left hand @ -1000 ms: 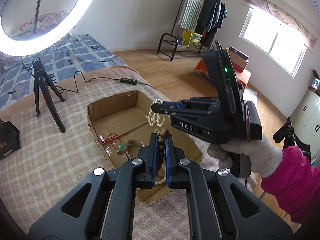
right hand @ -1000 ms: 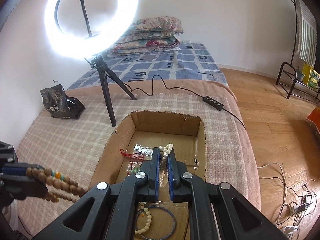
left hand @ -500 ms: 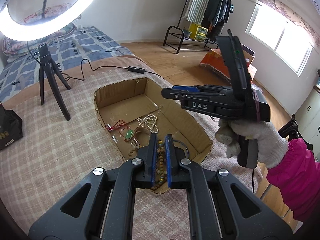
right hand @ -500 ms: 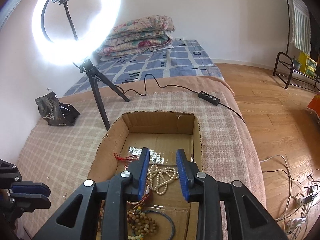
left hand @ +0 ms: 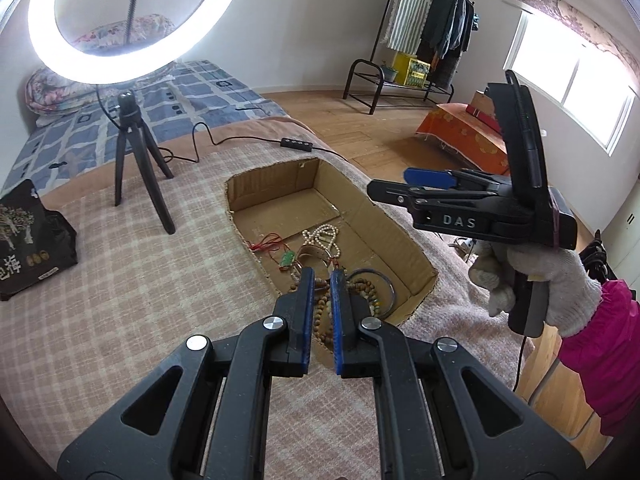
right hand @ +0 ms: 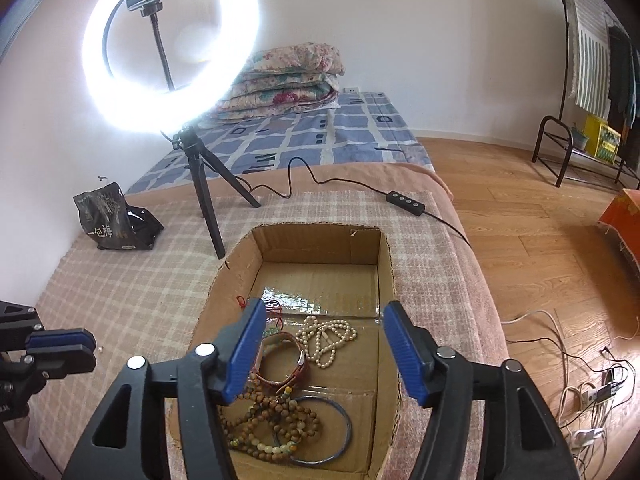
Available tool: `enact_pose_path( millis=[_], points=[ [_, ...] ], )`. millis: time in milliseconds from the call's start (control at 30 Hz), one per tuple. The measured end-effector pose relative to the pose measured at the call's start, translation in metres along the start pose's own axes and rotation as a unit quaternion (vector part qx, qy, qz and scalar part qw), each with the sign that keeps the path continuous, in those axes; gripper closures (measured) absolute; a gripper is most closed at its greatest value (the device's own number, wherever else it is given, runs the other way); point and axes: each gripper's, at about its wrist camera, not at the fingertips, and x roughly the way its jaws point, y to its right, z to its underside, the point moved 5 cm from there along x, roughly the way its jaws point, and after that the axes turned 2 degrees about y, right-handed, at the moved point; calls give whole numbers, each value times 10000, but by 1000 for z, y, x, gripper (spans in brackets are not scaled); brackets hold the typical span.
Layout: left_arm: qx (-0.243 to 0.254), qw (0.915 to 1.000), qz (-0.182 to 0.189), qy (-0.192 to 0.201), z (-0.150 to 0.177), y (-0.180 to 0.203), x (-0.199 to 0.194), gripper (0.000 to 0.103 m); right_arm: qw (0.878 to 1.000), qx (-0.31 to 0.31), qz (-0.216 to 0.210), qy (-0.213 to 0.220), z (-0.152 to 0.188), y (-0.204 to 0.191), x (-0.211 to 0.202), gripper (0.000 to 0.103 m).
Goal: Organize jewelry
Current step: 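Open both tools to drop the strands into the box, then move both tools back over the loose pearl earrings on the blanket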
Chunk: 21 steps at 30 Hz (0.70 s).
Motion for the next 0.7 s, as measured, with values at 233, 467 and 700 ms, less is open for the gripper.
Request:
enact_pose_path(
  millis=[233, 467, 700],
  points=[
    [41, 9998, -161, 138, 4, -5, -23, 97, 9998, -139, 115, 95, 1, -15, -21, 22],
    [41, 9989, -337, 314, 8, -12, -46, 67, 9995, -150, 216, 184, 4, -32, -39, 12],
    [27, 9971, -626, 429, 18, -32, -68, 57, 9995, -124, 189, 215, 13, -50, -52, 11]
  ],
)
